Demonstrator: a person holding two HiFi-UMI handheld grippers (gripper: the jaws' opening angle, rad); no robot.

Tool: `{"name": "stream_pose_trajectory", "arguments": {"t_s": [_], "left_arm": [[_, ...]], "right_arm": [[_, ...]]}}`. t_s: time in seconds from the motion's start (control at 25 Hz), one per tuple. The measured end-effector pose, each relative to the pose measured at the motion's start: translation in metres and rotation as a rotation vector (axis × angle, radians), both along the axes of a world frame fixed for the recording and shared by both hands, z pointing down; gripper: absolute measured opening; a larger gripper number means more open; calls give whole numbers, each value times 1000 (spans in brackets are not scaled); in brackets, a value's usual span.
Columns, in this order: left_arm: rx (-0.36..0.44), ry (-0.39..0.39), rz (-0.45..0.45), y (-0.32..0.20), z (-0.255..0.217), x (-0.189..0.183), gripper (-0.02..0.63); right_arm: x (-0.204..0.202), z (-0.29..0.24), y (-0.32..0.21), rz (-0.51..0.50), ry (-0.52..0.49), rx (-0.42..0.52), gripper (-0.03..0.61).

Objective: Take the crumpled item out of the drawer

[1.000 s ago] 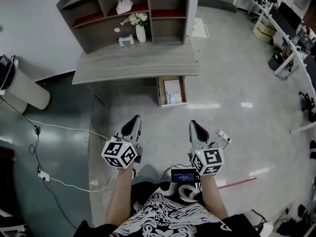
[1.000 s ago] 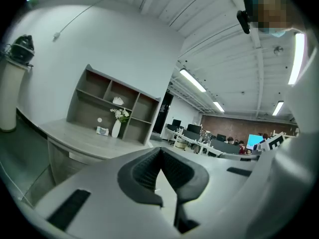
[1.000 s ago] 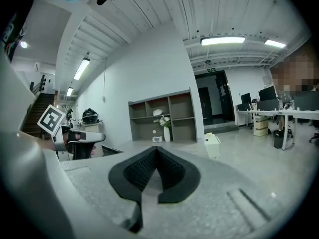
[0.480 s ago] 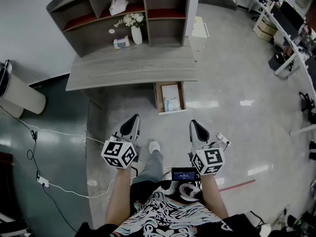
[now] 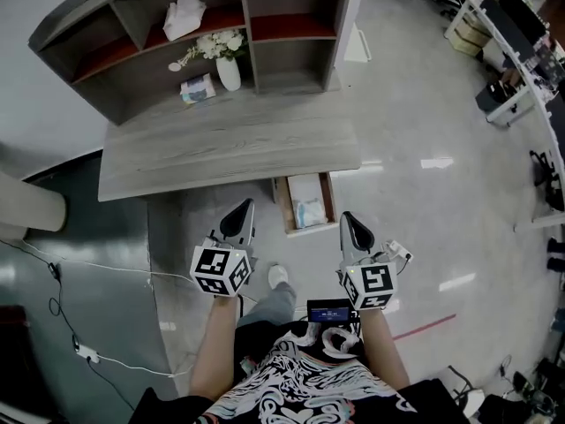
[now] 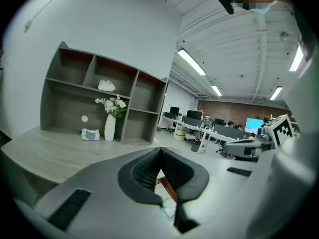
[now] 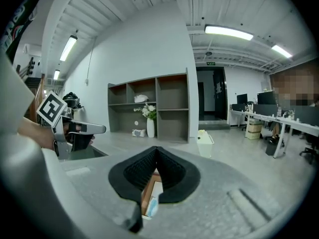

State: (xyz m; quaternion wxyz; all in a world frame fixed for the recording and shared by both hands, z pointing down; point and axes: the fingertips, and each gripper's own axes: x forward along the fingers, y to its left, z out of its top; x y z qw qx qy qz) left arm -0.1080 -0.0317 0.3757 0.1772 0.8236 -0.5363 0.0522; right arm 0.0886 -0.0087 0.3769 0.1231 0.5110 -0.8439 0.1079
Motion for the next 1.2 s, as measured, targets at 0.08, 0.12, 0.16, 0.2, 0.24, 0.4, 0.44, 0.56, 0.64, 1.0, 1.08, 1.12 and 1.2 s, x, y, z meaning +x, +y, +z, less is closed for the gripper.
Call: {"name": "stream_pose_trajectory", "arguments": {"t_s": [0.08,0.12,0.16,0.2,0.24,0.4,0.44,0.56,0.64,1.0,1.08,1.12,1.2], "left_arm": [[-13,-3,40,-18,8,1,0],[-20,-8,61,-26,11,2,0],[-25,-17,78,-33,15,3,0],[-27,-33,87,-40,17,3,0],[-26,-50,87,-46,19,3,0],[-29,-81,63,-59,24,-4,0],[-32,-77,59,-61,26,-6,0],[-42,-64,51,-63,29,-9,0],[-50,-60,52,-62,31,-9,0],[-98,-51,42,-54,59,1,0],[-121,-28,42,-52,68,4,0],[-128,-13,46,-51,71,7,0],[-138,18,54,-49,77,13,0]], "right_arm": [[-6,2,-15,12,12,0,3],[-8,1,-22,15,31,13,3],[-10,-1,-28,16,58,30,5],[-12,-2,-32,15,83,43,3],[-14,-3,-37,12,97,49,4],[-18,-3,-48,19,78,49,3],[-19,-2,-49,19,71,46,5],[-25,1,-50,-16,31,4,5],[-27,4,-48,-29,-1,-31,5],[-11,37,-45,-26,30,-101,5],[-9,42,-44,-33,-10,-124,5],[-9,46,-44,-39,-12,-134,5],[-6,58,-43,-49,43,-152,5]]}}
